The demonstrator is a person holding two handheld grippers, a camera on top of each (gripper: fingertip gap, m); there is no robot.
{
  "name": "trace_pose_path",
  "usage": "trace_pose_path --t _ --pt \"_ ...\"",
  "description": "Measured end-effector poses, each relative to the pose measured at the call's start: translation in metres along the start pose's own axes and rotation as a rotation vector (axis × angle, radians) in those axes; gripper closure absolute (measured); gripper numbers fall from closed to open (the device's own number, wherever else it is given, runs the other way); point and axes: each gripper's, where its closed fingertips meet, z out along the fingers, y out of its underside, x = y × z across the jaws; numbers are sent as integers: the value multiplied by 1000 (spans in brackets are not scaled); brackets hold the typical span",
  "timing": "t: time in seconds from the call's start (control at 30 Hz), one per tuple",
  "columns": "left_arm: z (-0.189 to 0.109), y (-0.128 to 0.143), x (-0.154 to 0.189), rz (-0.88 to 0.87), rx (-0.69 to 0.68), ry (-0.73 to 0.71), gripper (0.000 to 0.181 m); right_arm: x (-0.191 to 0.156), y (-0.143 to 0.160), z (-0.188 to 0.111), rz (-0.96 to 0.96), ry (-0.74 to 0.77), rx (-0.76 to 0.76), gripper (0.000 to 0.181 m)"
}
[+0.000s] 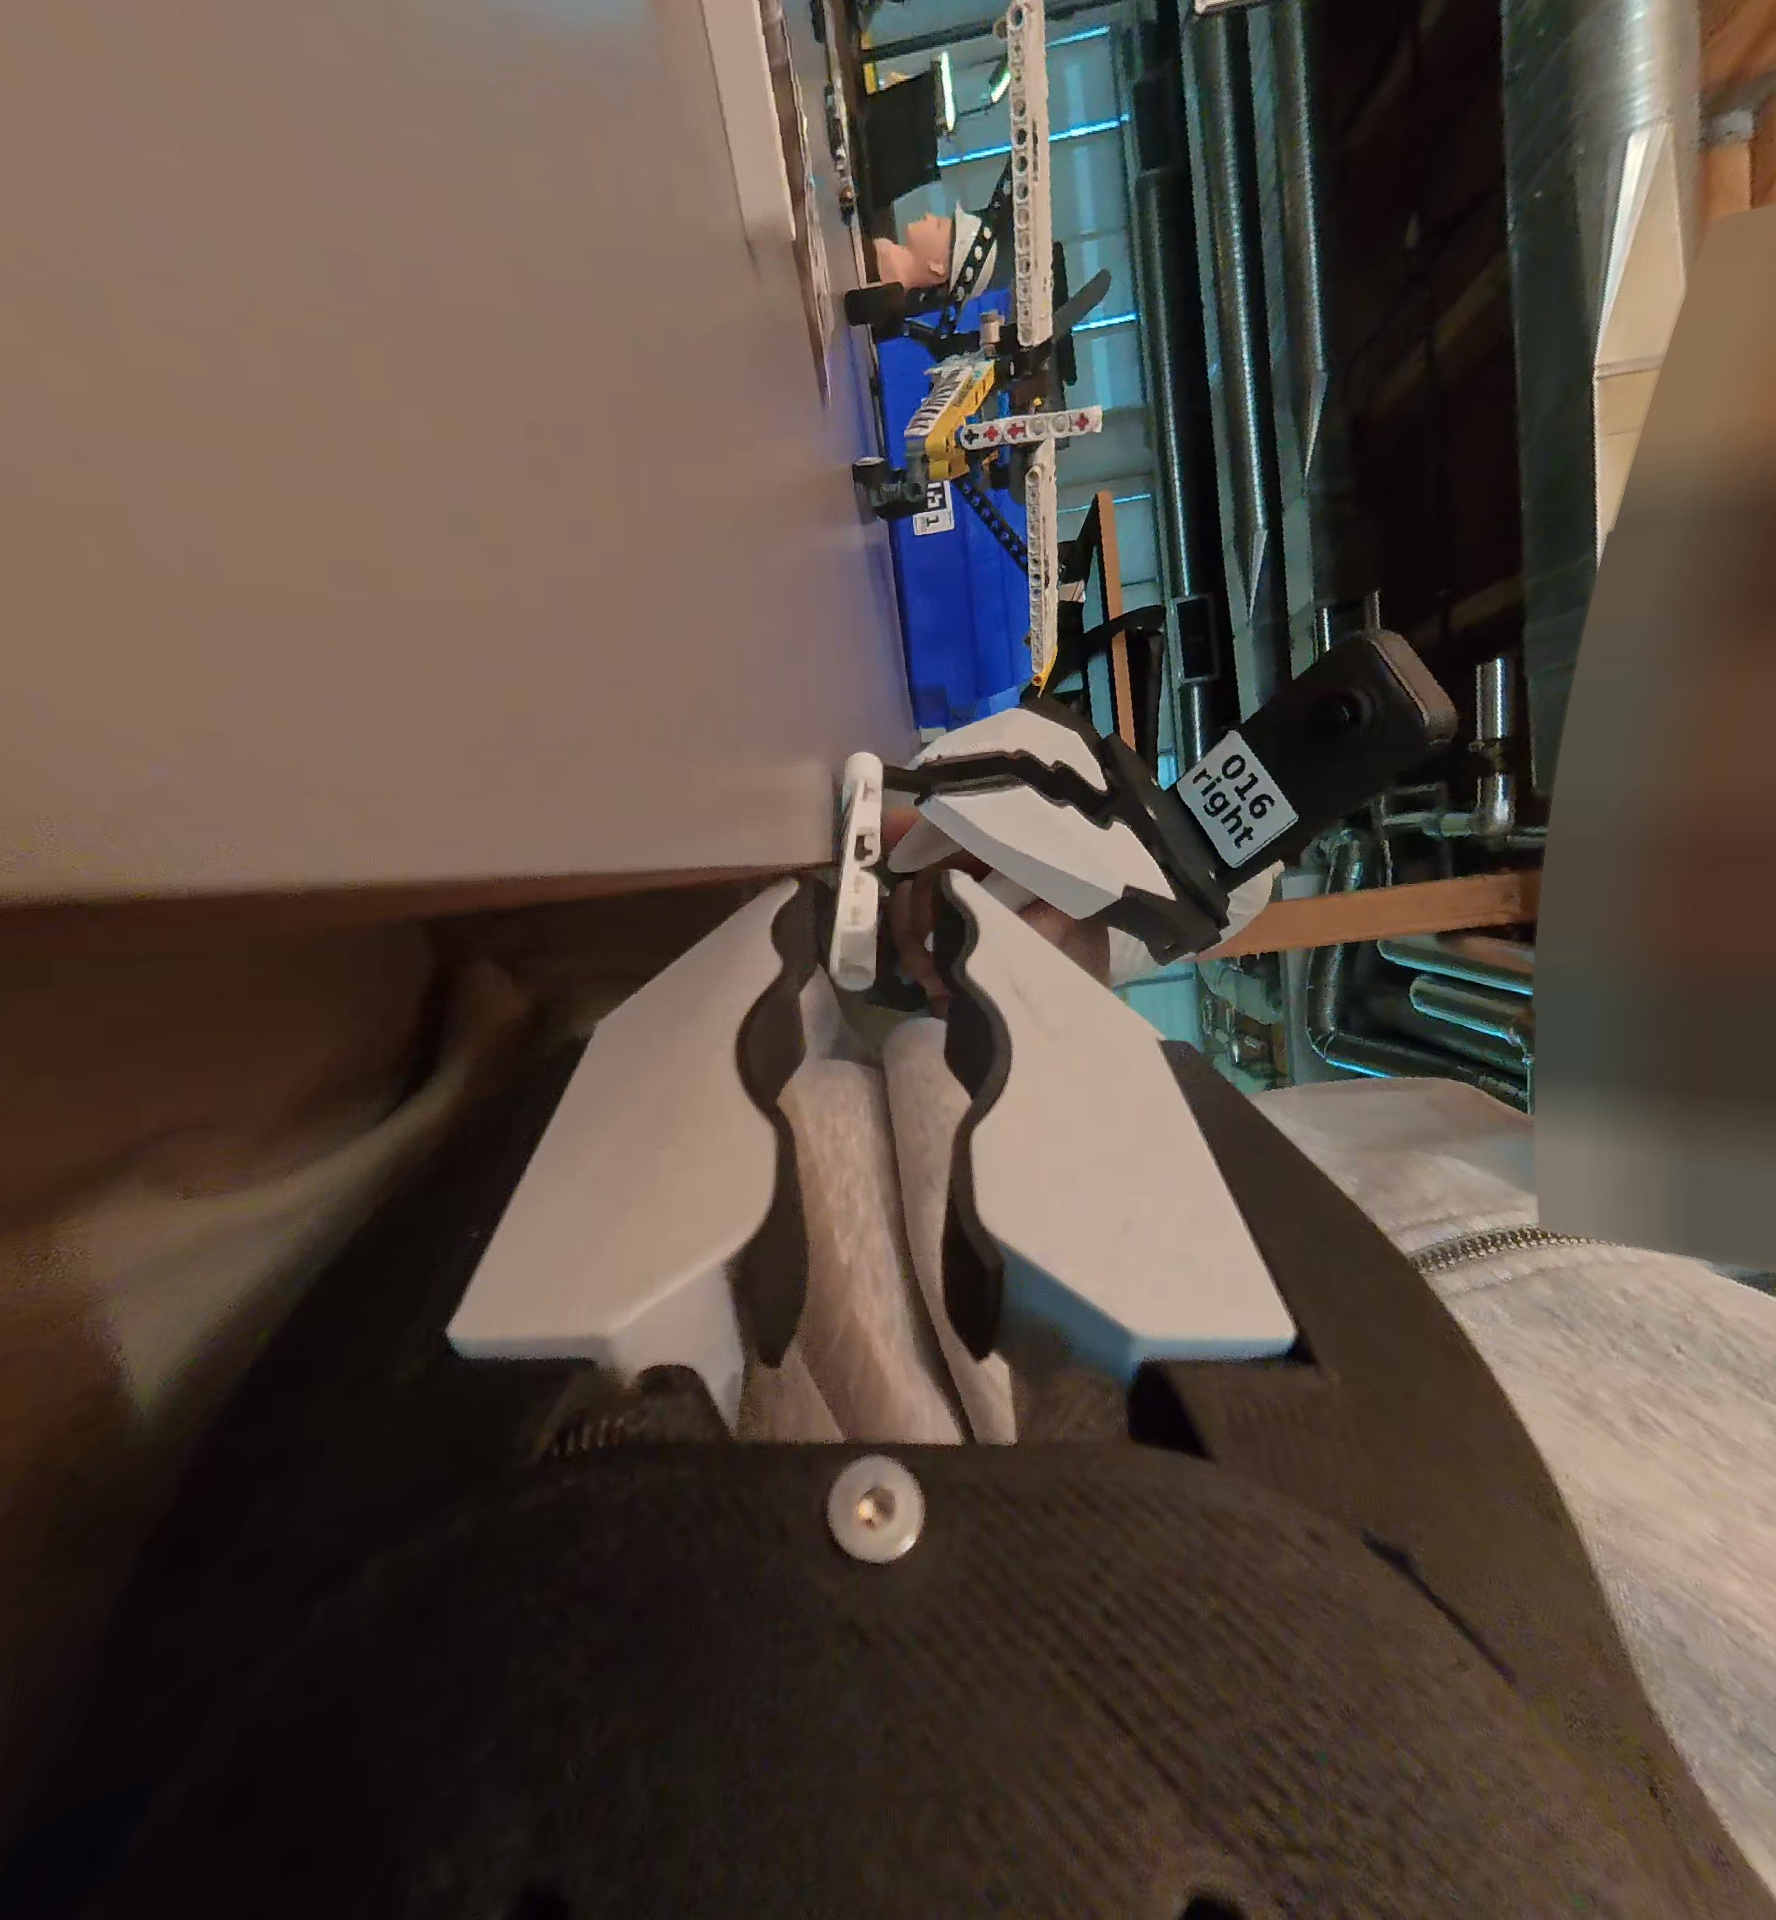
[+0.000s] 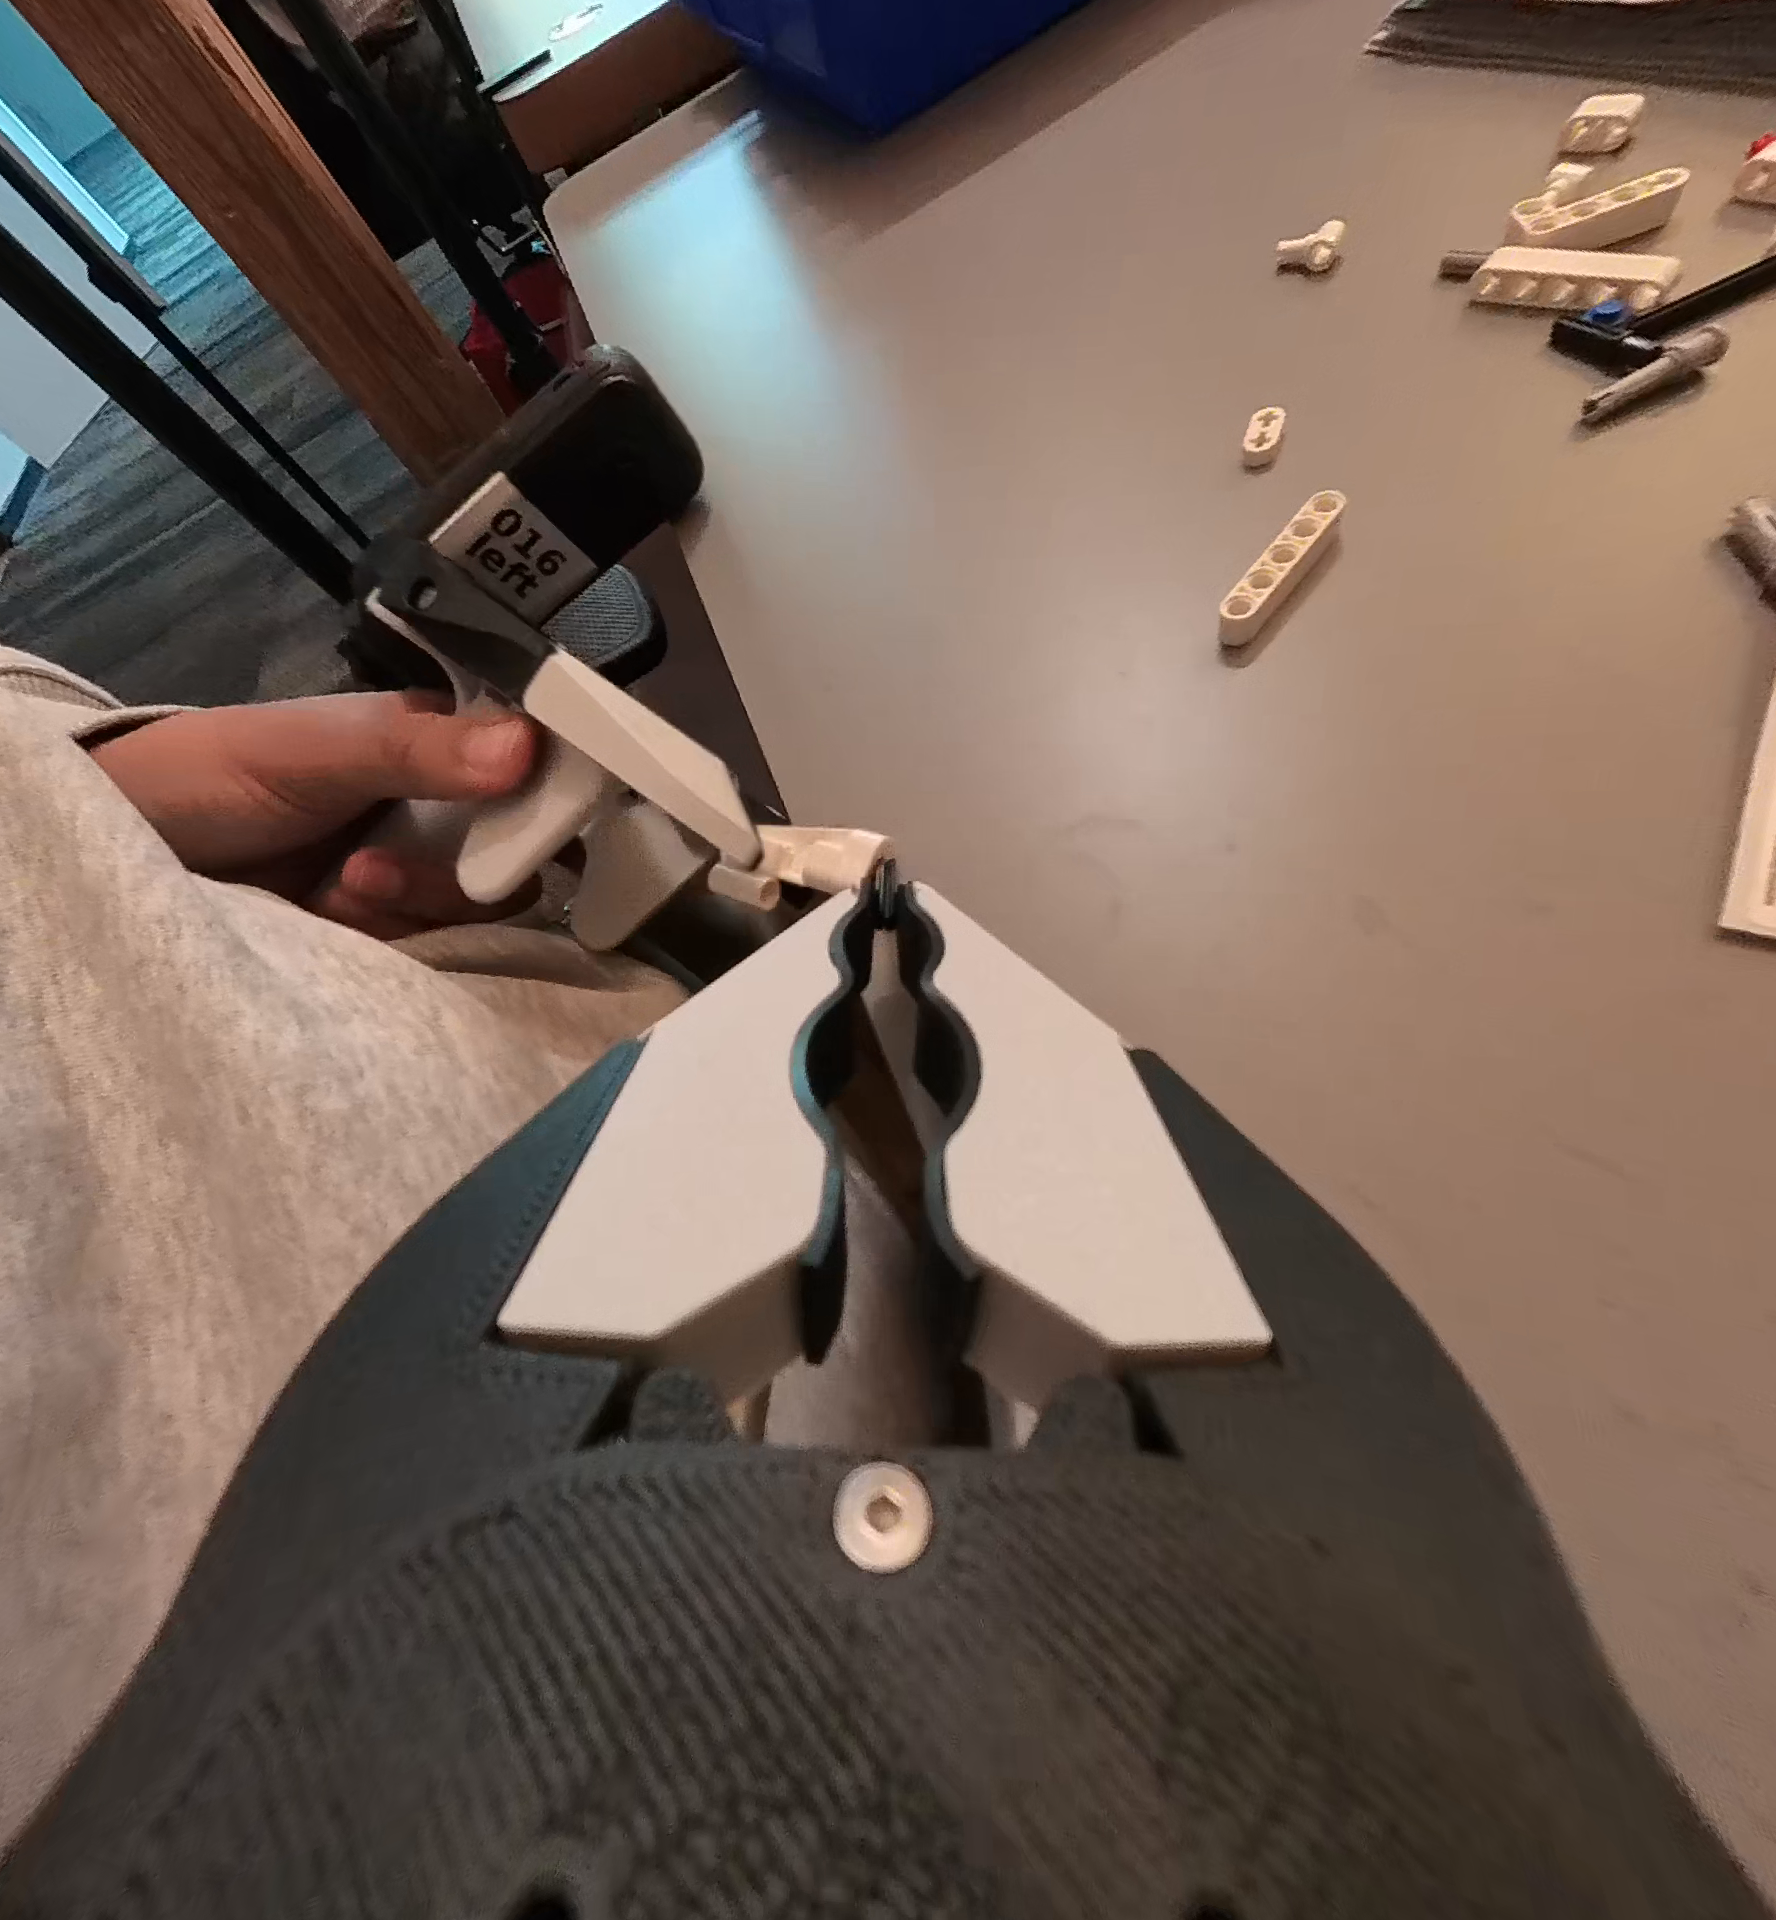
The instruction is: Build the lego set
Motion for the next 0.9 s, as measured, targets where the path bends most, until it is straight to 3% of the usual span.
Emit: trace_pose_path --t 0.23,0.67,0.9 --pt "0 2 6 5 -6 38 176 -6 -2 -3 -12 -32 25 179" --pt "-2 5 26 64 -8 161 176 -23 -10 -16 143 -194 106 179" --pt "-6 6 54 213 -18 278 177 -29 -33 -38 287 -322 207 179"
